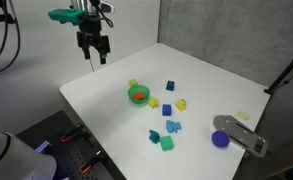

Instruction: Pick up the orange toy from the green bowl and put it on the table

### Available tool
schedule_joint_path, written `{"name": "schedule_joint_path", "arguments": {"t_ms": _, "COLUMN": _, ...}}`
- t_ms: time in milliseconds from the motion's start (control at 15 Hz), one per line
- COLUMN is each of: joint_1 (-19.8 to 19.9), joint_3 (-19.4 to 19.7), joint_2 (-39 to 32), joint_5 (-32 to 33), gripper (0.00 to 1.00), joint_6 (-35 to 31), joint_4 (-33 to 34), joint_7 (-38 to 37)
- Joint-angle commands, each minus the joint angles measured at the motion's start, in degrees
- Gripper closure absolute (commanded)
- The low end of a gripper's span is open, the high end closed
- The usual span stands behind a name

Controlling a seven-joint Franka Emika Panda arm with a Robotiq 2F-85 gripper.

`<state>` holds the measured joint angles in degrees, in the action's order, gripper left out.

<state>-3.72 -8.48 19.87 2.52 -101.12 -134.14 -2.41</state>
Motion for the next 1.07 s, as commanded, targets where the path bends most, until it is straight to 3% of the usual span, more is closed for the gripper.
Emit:
{"name": "schedule_joint_path", "arguments": {"t_ms": 0, "joint_1": -0.8, "joint_3": 0.7, "joint_2": -0.1, "joint_5": 0.2, "gripper": 0.0, "joint_6": 0.1, "joint_4": 0.1, "joint_7": -0.2}}
{"name": "schedule_joint_path", "arguments": {"t_ms": 533, "joint_1": -0.3, "joint_3": 1.1, "joint_2": 0.6, "joint_5": 0.1, "gripper": 0.0, "joint_6": -1.2, "joint_4": 0.7, "joint_7": -1.2}}
{"name": "schedule_joint_path", "arguments": {"t_ms": 1000, "joint_1": 0.1, "joint_3": 2.0, "joint_2": -2.6, "joint_5": -0.8, "gripper": 0.0, "joint_6": -6.6, "joint_4": 3.5, "joint_7": -3.8}}
